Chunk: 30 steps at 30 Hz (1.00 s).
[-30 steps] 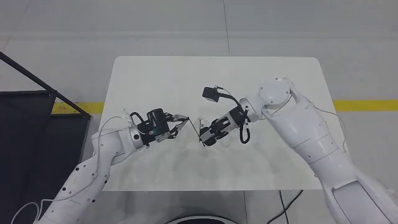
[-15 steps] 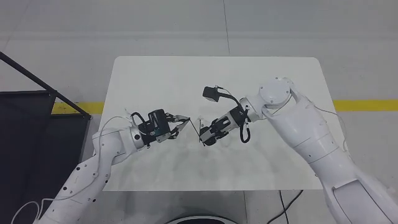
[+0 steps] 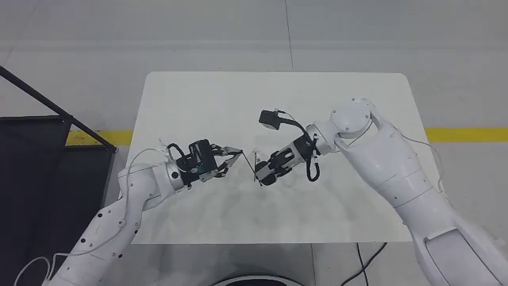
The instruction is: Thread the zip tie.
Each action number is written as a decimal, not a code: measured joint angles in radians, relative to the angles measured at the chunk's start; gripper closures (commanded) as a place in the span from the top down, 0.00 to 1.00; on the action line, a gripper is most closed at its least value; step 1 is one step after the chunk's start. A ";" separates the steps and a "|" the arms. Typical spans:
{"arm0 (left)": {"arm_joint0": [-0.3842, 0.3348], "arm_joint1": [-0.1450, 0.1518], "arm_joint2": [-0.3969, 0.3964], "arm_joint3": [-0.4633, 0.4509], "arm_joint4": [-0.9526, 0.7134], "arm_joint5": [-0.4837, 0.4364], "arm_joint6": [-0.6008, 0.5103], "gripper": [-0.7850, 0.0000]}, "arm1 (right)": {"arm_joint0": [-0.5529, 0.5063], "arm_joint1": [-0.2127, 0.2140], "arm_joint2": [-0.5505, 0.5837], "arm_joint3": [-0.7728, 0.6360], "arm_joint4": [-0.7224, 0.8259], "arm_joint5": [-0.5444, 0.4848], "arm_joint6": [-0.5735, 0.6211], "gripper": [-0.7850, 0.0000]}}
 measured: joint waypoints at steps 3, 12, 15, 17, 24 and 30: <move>0.000 0.001 0.001 -0.001 0.002 0.001 0.003 0.00 | 0.000 0.000 0.000 0.002 0.003 -0.001 0.000 0.00; 0.006 0.003 0.000 -0.011 0.036 0.034 0.015 0.00 | 0.005 0.001 -0.004 0.008 0.014 0.005 0.000 0.00; 0.015 0.003 0.000 -0.022 0.061 0.067 0.014 0.00 | 0.007 0.001 -0.008 0.010 0.026 0.005 0.000 0.00; 0.022 0.003 0.001 -0.028 0.076 0.094 0.015 0.00 | 0.010 0.002 -0.012 0.012 0.033 0.006 0.000 0.00; 0.040 0.004 0.002 -0.045 0.123 0.159 0.033 0.00 | 0.021 0.006 -0.025 0.025 0.056 0.009 0.000 0.00; 0.055 0.004 0.008 -0.059 0.177 0.212 0.043 0.00 | 0.030 0.007 -0.035 0.034 0.073 0.011 0.000 0.00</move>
